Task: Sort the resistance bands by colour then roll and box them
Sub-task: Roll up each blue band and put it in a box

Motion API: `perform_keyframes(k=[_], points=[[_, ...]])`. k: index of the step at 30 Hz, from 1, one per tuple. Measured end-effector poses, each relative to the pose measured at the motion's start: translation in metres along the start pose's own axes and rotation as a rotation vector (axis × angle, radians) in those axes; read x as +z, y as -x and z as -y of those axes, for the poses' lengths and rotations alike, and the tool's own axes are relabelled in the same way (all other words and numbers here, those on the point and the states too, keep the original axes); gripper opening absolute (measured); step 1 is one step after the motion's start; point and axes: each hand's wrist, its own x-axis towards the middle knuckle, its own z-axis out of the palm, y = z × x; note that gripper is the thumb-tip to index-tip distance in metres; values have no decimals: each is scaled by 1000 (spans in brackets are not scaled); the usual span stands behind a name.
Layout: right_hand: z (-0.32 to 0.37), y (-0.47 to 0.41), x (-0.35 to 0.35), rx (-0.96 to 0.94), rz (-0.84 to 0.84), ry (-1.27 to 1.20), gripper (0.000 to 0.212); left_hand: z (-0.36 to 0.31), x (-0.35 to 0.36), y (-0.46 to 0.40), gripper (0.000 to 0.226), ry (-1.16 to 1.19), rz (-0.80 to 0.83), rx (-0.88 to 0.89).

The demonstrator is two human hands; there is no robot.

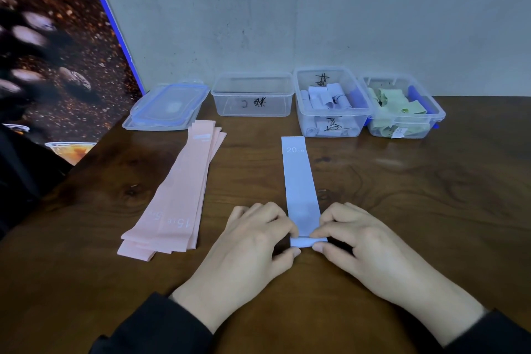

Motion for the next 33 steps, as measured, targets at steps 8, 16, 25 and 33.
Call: perform_keyframes(k=[8, 16, 25, 33], points=[[2, 1, -3, 14, -11, -39, 16, -1, -3, 1, 26, 13, 8, 19], [2, 0, -1, 33, 4, -25, 22, -2, -3, 0, 26, 28, 10, -25], [5, 1, -4, 59, 1, -49, 12, -1, -3, 0, 21, 9, 1, -5], [5, 0, -3, 82, 14, -19, 31, -3, -3, -1, 25, 15, 23, -29]])
